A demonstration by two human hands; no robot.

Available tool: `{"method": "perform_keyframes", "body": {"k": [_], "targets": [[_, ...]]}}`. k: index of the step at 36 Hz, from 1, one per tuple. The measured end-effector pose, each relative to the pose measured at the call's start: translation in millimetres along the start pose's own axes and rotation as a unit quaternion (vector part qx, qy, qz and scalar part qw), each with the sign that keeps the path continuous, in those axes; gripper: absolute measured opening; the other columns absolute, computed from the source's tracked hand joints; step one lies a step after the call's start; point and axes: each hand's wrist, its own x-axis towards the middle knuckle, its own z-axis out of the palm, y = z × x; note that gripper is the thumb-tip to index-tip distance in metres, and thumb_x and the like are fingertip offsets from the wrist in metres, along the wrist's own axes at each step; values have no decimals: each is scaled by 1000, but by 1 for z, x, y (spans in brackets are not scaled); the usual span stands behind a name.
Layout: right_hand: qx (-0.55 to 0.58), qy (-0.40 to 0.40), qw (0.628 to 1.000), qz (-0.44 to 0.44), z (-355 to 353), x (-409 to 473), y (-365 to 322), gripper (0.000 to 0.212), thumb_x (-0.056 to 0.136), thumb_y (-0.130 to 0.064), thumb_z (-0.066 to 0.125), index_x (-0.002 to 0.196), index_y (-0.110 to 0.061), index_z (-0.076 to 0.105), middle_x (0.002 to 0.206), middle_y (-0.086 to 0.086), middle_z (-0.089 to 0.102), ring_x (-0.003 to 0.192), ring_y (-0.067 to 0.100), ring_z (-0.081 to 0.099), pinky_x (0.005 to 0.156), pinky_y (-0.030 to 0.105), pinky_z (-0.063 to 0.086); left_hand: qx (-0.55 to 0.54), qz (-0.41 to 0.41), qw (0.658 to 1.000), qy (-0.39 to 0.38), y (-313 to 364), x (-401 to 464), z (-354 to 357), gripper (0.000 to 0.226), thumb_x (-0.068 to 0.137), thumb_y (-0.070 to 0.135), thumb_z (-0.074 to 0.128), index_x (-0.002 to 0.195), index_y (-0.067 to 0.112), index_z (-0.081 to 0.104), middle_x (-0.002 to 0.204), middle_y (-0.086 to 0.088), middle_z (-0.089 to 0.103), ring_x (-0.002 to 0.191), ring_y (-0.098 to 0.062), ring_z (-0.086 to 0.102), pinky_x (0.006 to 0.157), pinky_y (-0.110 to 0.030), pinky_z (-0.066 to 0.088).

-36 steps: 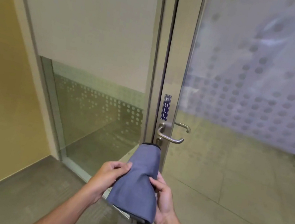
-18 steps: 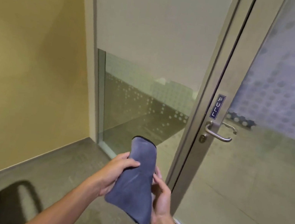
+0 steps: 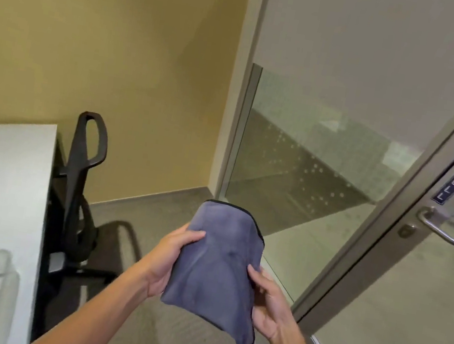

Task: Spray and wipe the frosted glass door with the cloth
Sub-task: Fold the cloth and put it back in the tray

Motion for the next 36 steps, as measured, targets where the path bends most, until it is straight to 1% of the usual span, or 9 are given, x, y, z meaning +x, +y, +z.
{"method": "perform_keyframes", "body": {"k": [3,8,11,14,17,23,28,30,36], "targets": [[-69,-16,998,0,9,9,10,65,84,-1,79,143,-3,52,143,27,57,129,42,58,97,48,54,34,8,998,54,4,-13,-29,27,104,23,61,130,19,68,120,-11,80,113,-32,75,104,-49,58],[-188,-21,982,7,33,28,19,78,75,0,87,144,-7,50,138,21,63,128,39,61,95,43,57,106,31,983,148,-1,-34,-71,36,100,26,72,128,17,51,116,-12,74,79,-7,81,60,-22,61],[-252,-1,967,-18,49,38,23,104,69,1,91,154,-22,35,136,12,65,123,27,66,89,36,60,126,67,973,181,-3,-49,-92,58,95,18,77,136,30,37,120,-10,72,90,-13,81,69,-25,63],[-298,7,954,-16,60,47,25,130,65,0,91,157,-48,13,137,5,61,118,18,69,90,35,61,166,84,965,187,-3,-65,-108,51,94,15,78,132,36,51,122,-6,76,108,-20,78,86,-34,65],[-338,-48,940,-14,75,55,25,118,65,1,93,151,-49,31,136,11,63,121,23,67,96,39,59,269,113,931,220,0,-80,-118,31,99,19,71,121,41,68,127,9,72,121,-13,69,95,-26,58],[-428,-91,897,-68,96,77,22,47,78,2,83,112,-31,76,120,-2,75,117,20,68,87,27,58,298,128,908,267,-3,-96,-129,31,108,20,57,129,39,71,135,15,69,129,-10,62,109,-30,55],[-449,-99,885,-72,93,87,27,51,85,1,77,117,-39,75,123,-8,74,120,10,66,89,20,56,318,110,907,254,-4,-106,-137,37,101,32,67,138,39,64,134,21,66,128,-10,64,88,-11,55],[-475,-230,849,9,98,116,14,60,80,-10,85,129,-39,68,130,-12,70,123,6,63,96,24,55,297,100,885,345,-5,-104,-127,52,91,39,80,138,45,60,130,31,61,119,-5,64,79,-10,56],[-629,-250,735,-28,103,126,20,82,74,-21,86,145,-38,49,144,-21,54,134,-5,49,110,20,42,391,51,860,323,0,-111,-129,84,68,53,81,145,43,49,138,20,56,124,-13,60,106,-27,51]]}}
